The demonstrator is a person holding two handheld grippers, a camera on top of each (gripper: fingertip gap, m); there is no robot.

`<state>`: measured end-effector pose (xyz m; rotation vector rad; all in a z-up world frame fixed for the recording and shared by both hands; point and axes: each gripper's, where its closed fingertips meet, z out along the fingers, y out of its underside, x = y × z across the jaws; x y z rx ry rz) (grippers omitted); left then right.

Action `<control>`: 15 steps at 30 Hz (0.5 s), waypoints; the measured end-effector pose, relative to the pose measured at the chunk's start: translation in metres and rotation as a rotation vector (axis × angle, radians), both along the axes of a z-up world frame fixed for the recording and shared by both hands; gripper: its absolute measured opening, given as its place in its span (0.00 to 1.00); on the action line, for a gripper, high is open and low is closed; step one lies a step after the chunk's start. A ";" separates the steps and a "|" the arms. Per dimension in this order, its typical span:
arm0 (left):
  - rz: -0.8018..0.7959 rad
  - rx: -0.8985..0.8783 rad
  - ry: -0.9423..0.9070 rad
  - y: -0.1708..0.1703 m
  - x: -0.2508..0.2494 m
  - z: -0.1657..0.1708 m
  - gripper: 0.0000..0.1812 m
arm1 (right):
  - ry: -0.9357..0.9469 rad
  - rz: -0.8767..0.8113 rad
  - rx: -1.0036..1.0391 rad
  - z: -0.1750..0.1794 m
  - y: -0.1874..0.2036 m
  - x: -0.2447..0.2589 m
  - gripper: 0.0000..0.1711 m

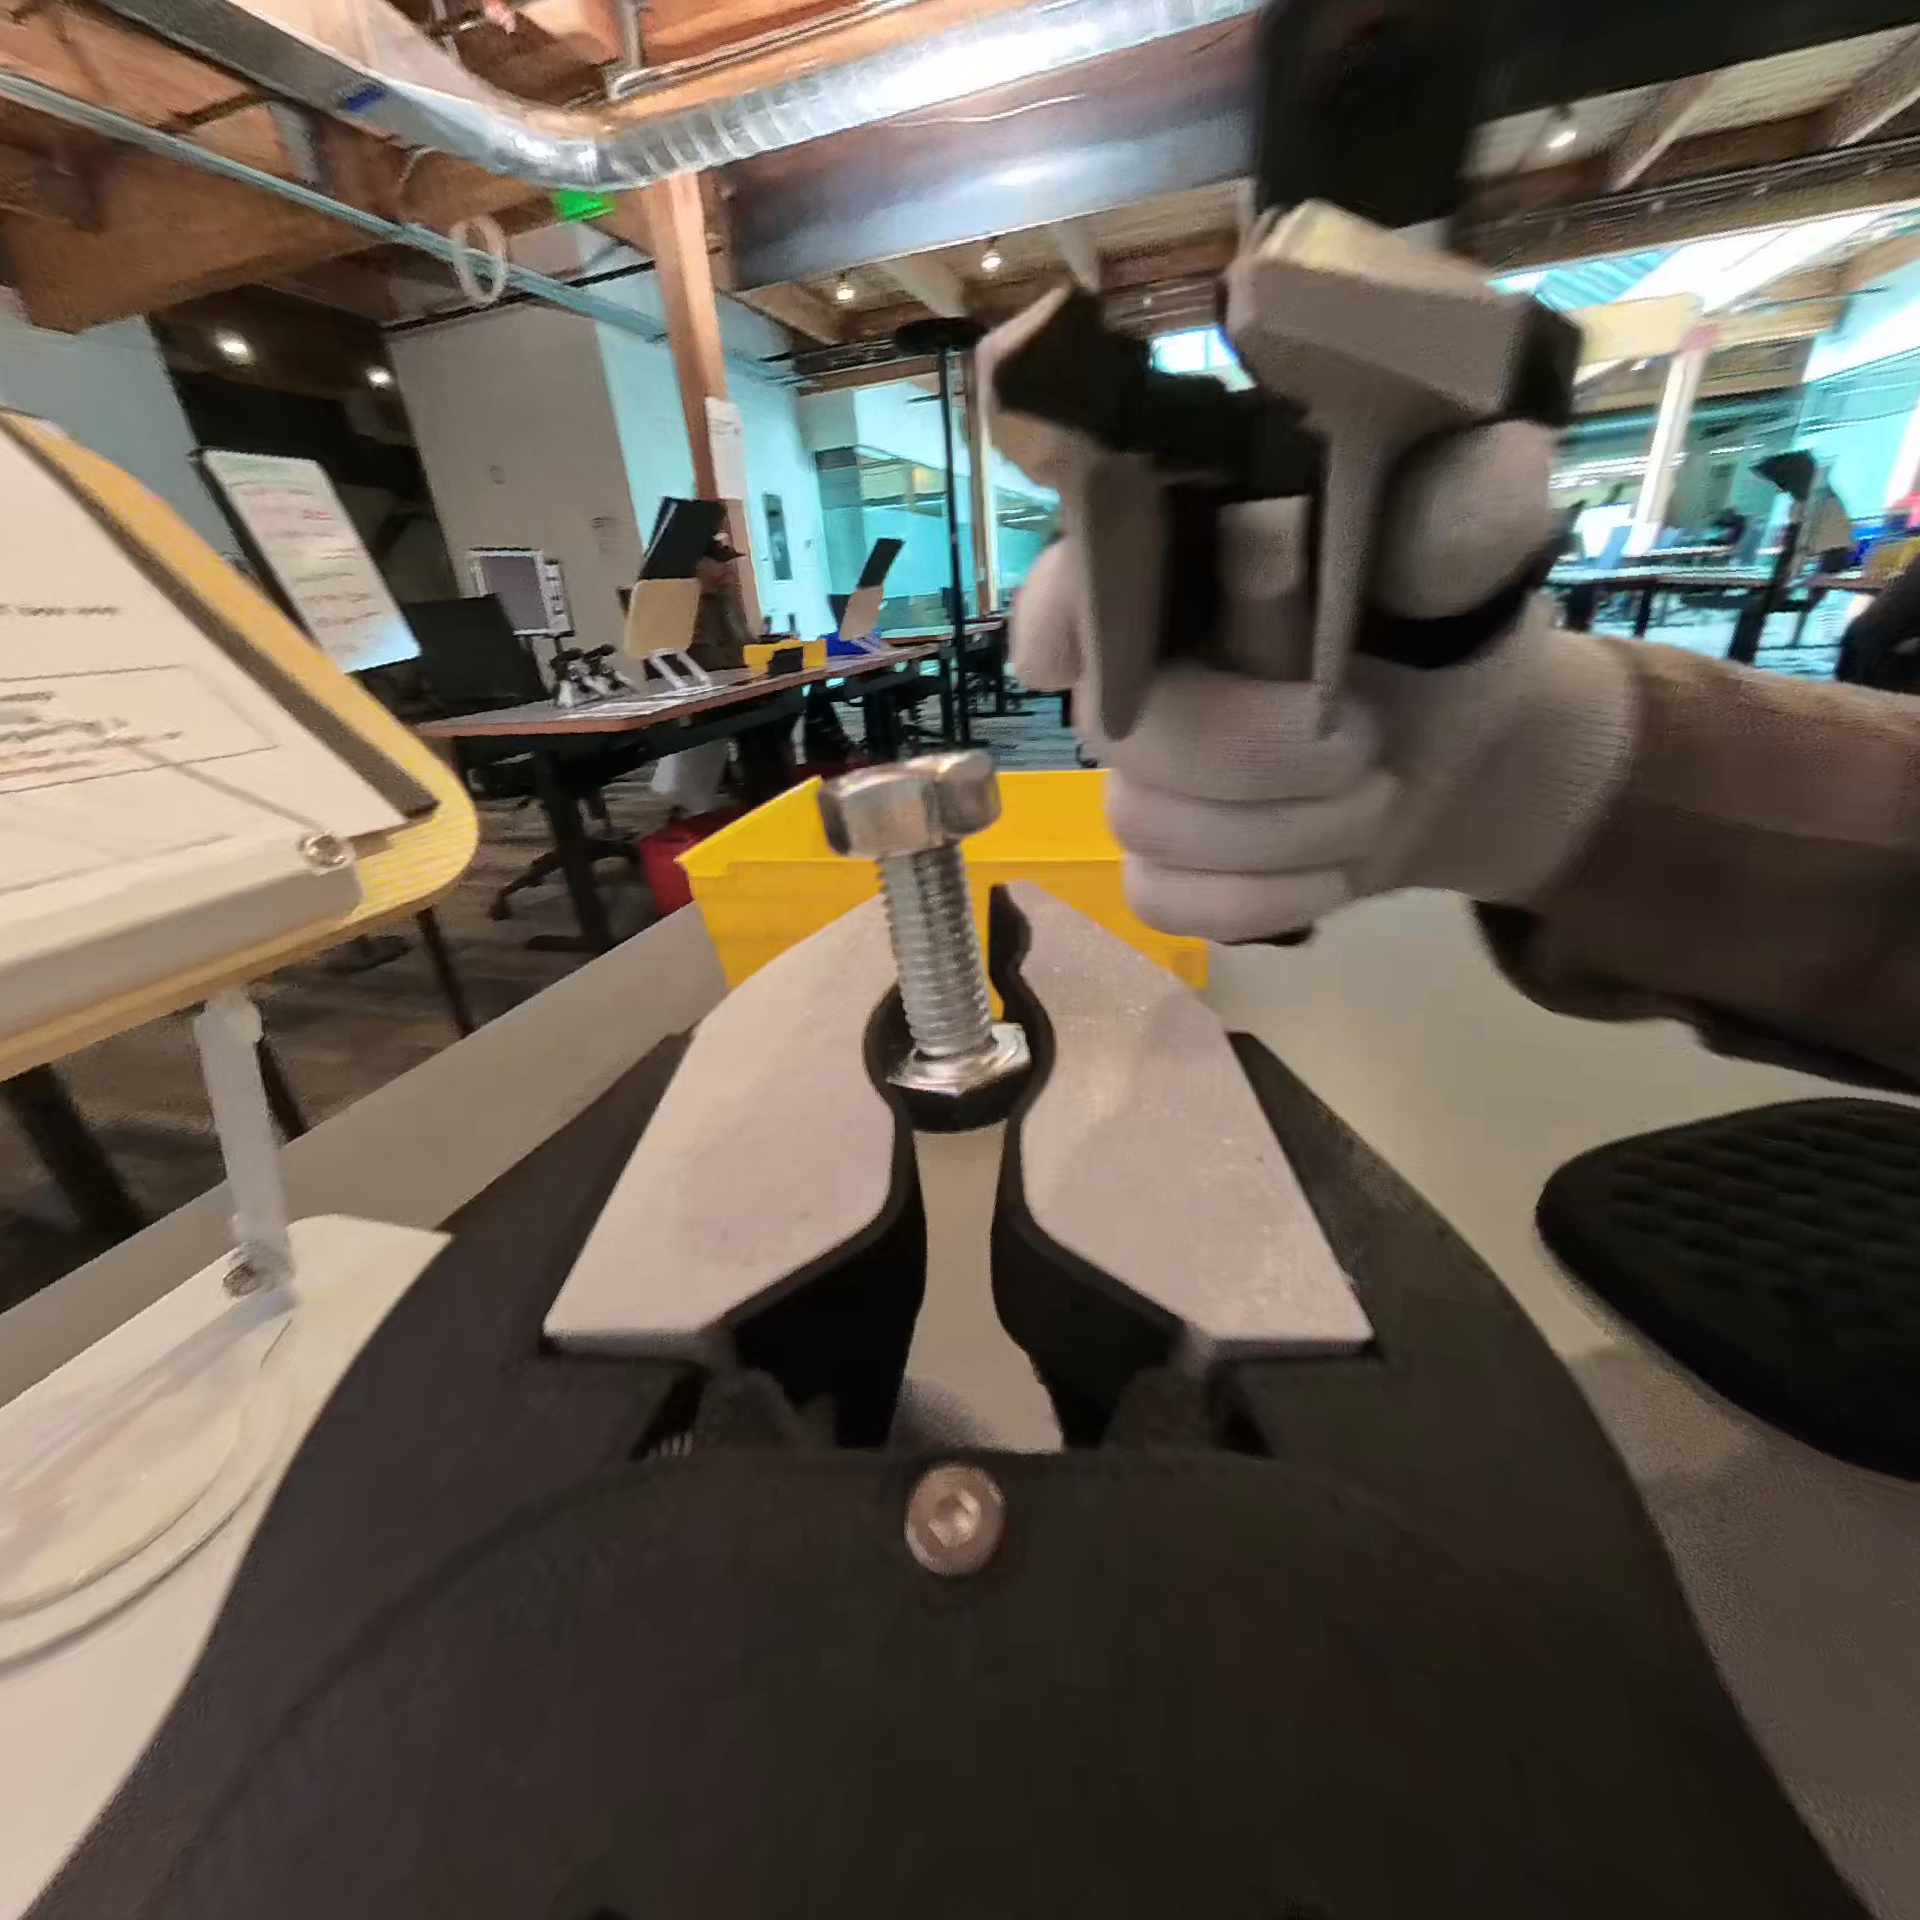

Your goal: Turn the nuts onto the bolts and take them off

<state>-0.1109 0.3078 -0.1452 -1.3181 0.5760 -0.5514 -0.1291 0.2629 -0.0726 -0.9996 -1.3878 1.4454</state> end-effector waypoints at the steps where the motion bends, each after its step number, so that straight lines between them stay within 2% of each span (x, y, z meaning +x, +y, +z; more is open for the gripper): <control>1: -0.016 0.009 0.001 -0.003 0.002 0.003 0.05 | -0.030 0.105 0.003 -0.001 -0.002 0.003 0.12; 6: -0.172 0.009 -0.028 -0.021 0.018 0.012 0.05 | -0.059 0.614 0.006 0.008 -0.013 0.026 0.17; 10: -0.239 0.010 -0.043 -0.030 0.025 0.018 0.05 | -0.035 0.847 -0.001 0.011 -0.009 0.023 0.18; 15: -0.321 -0.001 -0.050 -0.041 0.034 0.022 0.05 | -0.121 1.080 0.021 -0.011 -0.025 0.011 0.14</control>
